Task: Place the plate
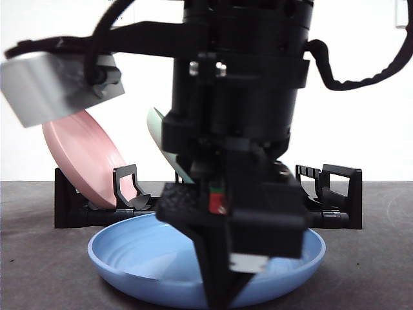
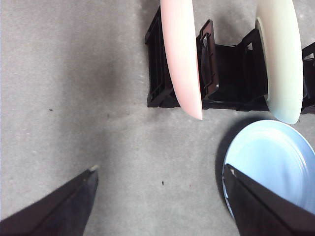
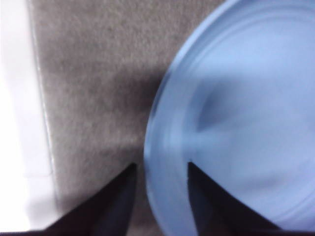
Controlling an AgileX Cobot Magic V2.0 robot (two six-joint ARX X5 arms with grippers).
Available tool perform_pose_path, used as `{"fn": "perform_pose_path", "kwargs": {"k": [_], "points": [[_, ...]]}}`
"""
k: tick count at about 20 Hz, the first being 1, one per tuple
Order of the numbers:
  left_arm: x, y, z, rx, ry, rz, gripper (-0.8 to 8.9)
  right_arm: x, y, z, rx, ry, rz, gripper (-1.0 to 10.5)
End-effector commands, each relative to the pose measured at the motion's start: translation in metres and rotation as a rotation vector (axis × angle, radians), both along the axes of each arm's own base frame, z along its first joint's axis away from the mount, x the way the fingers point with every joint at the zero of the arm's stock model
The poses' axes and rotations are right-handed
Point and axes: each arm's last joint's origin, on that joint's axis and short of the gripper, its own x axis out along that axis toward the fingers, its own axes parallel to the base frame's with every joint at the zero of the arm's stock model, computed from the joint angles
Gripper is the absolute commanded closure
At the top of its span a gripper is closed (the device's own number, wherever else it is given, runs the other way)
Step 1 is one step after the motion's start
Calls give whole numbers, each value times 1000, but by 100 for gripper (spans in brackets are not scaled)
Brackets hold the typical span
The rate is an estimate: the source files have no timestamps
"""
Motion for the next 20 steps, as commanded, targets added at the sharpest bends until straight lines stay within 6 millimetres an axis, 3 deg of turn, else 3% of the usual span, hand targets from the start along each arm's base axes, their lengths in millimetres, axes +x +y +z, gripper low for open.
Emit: {"fn": "perform_pose_path", "kwargs": {"k": [1,4,7,10,14,17,20], "points": [[2,0,6,3,-26,-11,407,-4,5,11,23,58,-25,726],[2,0,6,3,-26,-10,407,-6,7,44,145,135,-28,659],[2,0,6,3,-27,-11,407,1,-13,83,292,67,-71,660],[3,-3,8,2,-52,-24,409,28,-51,115,405,-23,-231,660],[9,-10,11,-21,-82,-45,412,63,-114,143,526,-98,-534,660],[27,-19,16,-21,-55,-80,414,74,-153,158,590,-162,-685,660],[58,-29,30,28,-43,-75,449,74,-172,165,616,-207,-755,660]]}}
